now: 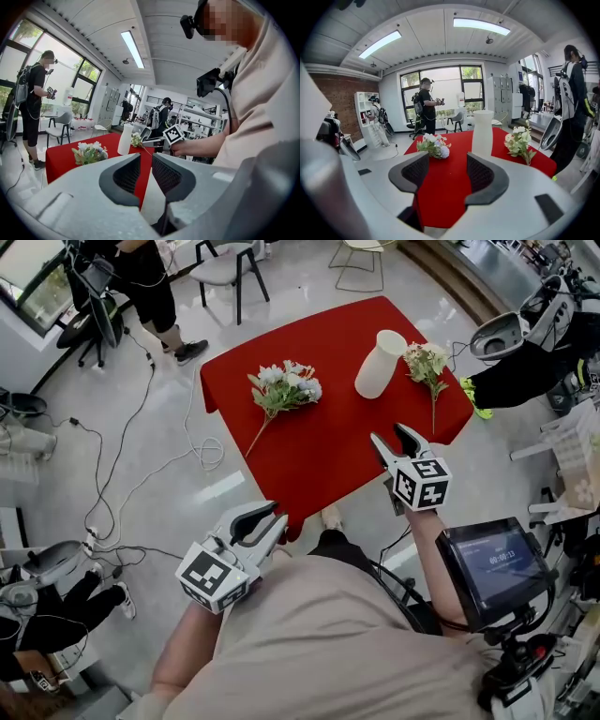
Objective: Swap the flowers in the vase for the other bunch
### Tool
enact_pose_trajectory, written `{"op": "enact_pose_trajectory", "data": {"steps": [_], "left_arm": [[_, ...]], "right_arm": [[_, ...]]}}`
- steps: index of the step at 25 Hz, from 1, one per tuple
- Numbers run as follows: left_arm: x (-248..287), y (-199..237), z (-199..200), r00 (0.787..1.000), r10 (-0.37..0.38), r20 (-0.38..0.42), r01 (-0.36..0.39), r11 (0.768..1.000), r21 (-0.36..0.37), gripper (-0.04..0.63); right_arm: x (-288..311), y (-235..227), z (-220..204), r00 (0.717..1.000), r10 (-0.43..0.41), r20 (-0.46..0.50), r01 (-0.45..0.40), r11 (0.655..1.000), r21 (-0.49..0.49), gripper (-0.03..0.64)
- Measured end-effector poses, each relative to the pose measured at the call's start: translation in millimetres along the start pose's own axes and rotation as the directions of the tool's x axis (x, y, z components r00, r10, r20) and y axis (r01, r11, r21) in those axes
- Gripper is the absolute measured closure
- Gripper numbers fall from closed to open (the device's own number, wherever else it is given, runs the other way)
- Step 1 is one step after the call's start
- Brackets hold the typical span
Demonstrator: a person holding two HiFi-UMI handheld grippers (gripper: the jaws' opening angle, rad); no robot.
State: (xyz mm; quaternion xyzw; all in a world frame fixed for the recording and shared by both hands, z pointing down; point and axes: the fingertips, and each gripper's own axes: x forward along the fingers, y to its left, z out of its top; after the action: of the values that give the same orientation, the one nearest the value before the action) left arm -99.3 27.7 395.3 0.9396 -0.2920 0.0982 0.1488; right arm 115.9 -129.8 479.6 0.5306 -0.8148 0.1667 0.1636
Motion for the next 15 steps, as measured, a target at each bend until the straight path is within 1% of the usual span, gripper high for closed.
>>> {"op": "enact_pose_trajectory", "data": {"steps": [3, 6, 10, 15], "left_arm": [[-22, -1, -10, 1.0, 0.016, 0.0, -0.016, 1.0, -0.011, 0.534], [-43, -2, -19, 0.999, 0.033, -0.001, -0.033, 0.999, -0.018, 0.534], [-72, -2, -30, 0.998, 0.058, 0.01, -0.058, 0.998, -0.029, 0.534], [-100, 4, -37, 0.994, 0.105, 0.031, -0.103, 0.994, -0.041, 0.534]], "right_arm": [[8, 32, -7, 0.999, 0.039, -0.006, -0.039, 0.999, 0.003, 0.362], [24, 68, -16, 0.995, 0.099, -0.023, -0.098, 0.995, 0.022, 0.36], [51, 108, -24, 0.984, 0.177, -0.032, -0.173, 0.981, 0.092, 0.351], [86, 134, -31, 0.975, 0.217, -0.039, -0.208, 0.964, 0.167, 0.342]]}}
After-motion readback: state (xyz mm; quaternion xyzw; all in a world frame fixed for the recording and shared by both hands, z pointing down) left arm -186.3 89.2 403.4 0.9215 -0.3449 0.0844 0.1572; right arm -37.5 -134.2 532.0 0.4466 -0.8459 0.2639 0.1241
